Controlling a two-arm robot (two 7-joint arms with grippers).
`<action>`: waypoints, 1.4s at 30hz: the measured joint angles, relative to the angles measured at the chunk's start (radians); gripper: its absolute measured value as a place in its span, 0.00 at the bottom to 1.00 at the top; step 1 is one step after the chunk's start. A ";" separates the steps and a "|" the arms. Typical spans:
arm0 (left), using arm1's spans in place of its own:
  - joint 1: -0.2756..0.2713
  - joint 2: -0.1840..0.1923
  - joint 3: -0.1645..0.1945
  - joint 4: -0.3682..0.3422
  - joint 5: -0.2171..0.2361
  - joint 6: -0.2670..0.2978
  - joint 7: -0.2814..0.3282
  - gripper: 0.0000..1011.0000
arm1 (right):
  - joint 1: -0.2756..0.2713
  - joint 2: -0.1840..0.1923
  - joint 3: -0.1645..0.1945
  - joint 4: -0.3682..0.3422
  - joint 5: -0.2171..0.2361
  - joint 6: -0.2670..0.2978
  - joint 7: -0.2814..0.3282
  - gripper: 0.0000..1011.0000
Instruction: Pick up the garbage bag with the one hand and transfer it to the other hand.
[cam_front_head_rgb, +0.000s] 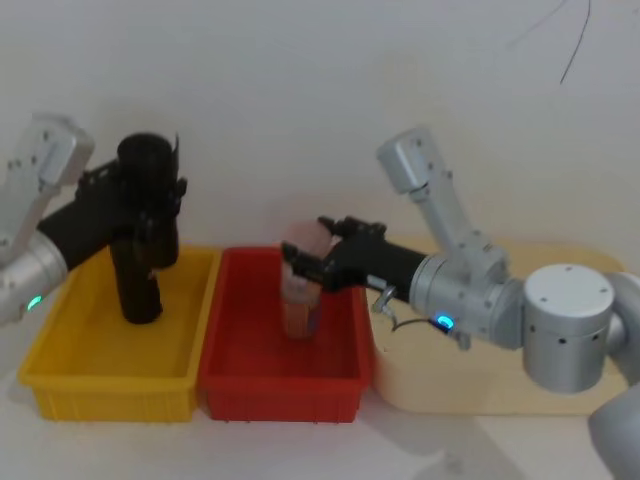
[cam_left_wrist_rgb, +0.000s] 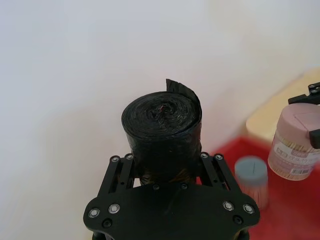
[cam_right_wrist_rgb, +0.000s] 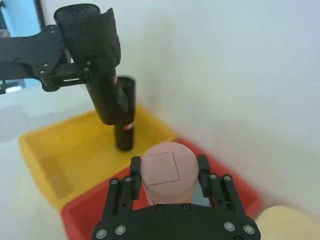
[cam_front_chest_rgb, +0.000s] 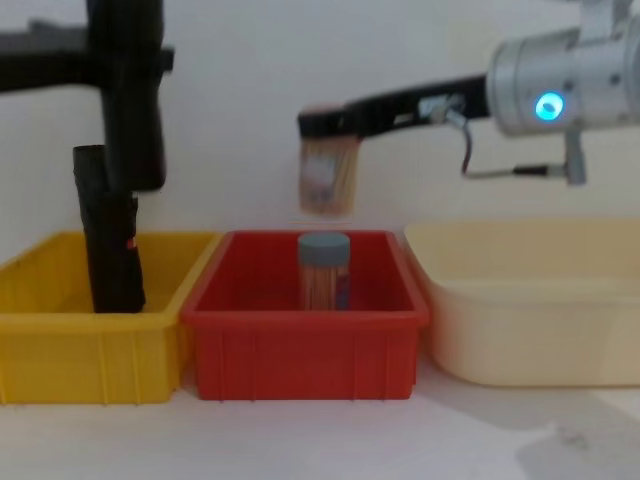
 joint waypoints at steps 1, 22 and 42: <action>-0.010 -0.003 0.002 0.003 0.001 -0.003 -0.004 0.51 | 0.000 0.004 0.004 -0.008 -0.001 -0.001 -0.004 0.64; -0.320 -0.175 0.117 0.263 -0.026 -0.140 -0.167 0.51 | -0.066 0.130 0.170 -0.214 -0.037 0.025 -0.140 0.64; -0.571 -0.414 0.194 0.750 -0.137 -0.305 -0.428 0.51 | -0.202 0.218 0.308 -0.295 -0.045 0.166 -0.230 0.64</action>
